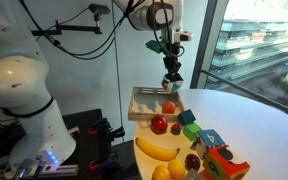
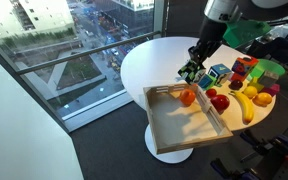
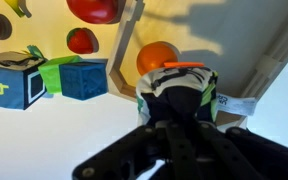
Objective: Put the white and black dice on the tray
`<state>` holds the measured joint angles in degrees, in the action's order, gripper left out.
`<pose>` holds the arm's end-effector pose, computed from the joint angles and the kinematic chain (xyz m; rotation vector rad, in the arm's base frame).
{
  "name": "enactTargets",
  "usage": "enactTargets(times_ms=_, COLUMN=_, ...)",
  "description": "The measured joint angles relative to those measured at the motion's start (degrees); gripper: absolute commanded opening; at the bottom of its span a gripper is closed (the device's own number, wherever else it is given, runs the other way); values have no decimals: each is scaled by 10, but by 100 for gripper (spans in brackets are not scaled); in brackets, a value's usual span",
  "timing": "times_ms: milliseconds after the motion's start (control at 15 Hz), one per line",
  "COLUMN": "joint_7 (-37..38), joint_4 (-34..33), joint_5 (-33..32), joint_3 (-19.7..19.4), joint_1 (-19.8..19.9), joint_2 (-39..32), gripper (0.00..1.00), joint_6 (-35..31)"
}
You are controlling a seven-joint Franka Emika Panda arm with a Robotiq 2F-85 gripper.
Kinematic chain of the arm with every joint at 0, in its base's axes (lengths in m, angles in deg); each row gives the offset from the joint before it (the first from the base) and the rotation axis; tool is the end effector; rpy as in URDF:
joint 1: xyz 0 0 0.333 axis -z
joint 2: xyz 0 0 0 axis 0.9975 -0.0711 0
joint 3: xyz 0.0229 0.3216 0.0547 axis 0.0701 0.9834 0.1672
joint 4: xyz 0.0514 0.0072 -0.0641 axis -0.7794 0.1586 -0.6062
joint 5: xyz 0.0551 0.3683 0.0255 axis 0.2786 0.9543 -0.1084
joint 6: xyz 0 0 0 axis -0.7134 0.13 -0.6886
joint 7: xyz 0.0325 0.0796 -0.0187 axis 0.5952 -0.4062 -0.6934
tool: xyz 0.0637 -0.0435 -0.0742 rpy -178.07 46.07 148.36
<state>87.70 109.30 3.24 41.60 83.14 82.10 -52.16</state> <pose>0.5073 0.0566 0.4089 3.1110 -0.1240 0.1766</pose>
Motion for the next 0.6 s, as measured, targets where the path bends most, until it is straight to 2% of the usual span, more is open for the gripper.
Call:
enactTargets(times_ms=67, joint_7=10, joint_4=4, joint_5=-14, joint_3=3, joint_1=-2, joint_2=-1, gripper=34, joint_6=-7)
enactTargets(times_ms=133, joint_7=20, joint_4=9, joint_5=-29, joint_3=5, joint_1=-3, joint_2=-2, gripper=35, joint_6=-15)
enactTargets(times_ms=267, joint_7=38, joint_4=17, joint_5=-54, joint_3=9, joint_1=-4, joint_2=-5, gripper=48, joint_6=-25)
enactTargets(times_ms=600, joint_7=52, joint_4=24, joint_5=-76, joint_3=10, joint_1=-4, joint_2=-7, gripper=88, joint_6=-27)
